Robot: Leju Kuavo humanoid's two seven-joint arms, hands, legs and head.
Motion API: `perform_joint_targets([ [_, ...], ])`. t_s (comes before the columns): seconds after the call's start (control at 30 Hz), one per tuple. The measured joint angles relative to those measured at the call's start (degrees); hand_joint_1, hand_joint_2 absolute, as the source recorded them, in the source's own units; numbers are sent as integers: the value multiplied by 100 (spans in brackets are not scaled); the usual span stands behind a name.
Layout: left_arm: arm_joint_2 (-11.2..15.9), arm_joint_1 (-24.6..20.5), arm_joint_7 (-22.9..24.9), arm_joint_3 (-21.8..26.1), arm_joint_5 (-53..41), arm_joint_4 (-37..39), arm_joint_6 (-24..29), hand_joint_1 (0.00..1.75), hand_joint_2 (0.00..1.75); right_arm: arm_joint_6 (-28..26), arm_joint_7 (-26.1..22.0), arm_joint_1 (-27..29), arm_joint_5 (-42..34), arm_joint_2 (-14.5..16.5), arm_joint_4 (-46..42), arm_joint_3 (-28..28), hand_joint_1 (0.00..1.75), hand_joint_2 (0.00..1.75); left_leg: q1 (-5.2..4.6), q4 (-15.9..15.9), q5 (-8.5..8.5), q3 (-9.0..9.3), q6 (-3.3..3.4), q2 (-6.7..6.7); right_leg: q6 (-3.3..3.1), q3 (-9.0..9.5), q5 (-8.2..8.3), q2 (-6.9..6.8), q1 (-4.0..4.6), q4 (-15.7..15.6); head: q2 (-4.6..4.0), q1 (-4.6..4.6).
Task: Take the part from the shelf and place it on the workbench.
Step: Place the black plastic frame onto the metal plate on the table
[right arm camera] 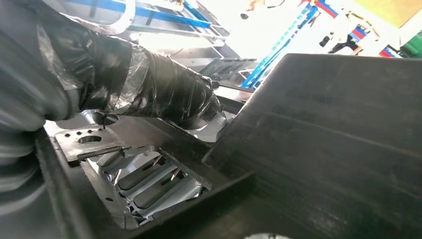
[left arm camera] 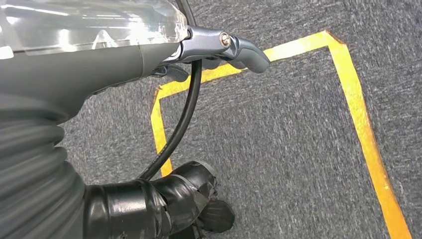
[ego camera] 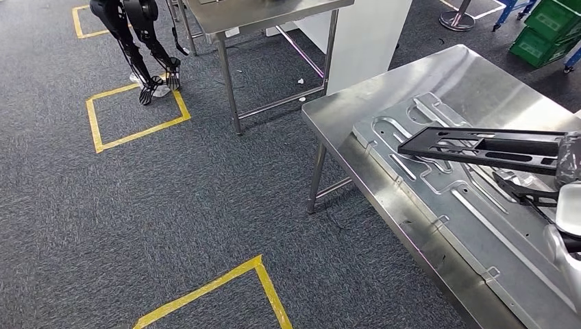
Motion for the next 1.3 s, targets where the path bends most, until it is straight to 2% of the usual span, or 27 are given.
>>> perform_joint_targets([
  [0.2, 0, 0, -101, -1, -2, -1, 107, 0, 175, -73, 92, 223, 11, 146, -42, -50, 175, 175, 0, 0, 0, 0, 0, 0, 0, 0, 0, 1, 0, 0, 0, -1],
  [0.23, 0, -2, -104, -1, -2, -2, 108, 0, 131, -80, 98, 249, 11, 166, -49, -64, 131, 131, 0, 0, -1, 0, -1, 1, 0, 0, 0, 2, 0, 0, 0, -2],
  [0.33, 0, -5, -94, -2, -8, -2, 136, 0, 131, -86, 101, 292, 12, 199, -54, -99, 0, 0, 0, 0, -1, 0, -1, 2, 0, 0, 0, 3, 0, 0, 0, -1],
  [0.37, 0, -5, -64, -2, -17, -2, 167, 0, 175, -86, 100, 297, 13, 211, -55, -111, 0, 0, 0, 0, -1, 0, -1, 2, 0, 0, 0, 3, 0, 0, 0, 0],
  [0.4, 0, -5, -19, -3, -33, -2, 207, 0, 175, -87, 98, 299, 17, 228, -55, -121, 0, 0, 0, 0, -1, 0, -1, 2, 0, 1, 0, 3, 0, 0, 0, 0],
  [0.53, 0, -4, 68, -13, -16, -2, 287, 0, 0, -89, 87, 297, 29, 321, -42, -131, 0, 0, 0, 1, -1, 1, -1, 3, 4, 1, 3, 4, 0, 0, 0, -1],
  [1.3, 0, -19, -177, -5, 191, -50, 319, 0, 0, -116, 107, 261, 38, 693, -37, -135, 0, 0, 0, 7, -1, 0, -1, 3, 4, 3, 4, 3, 0, 0, 0, 0],
])
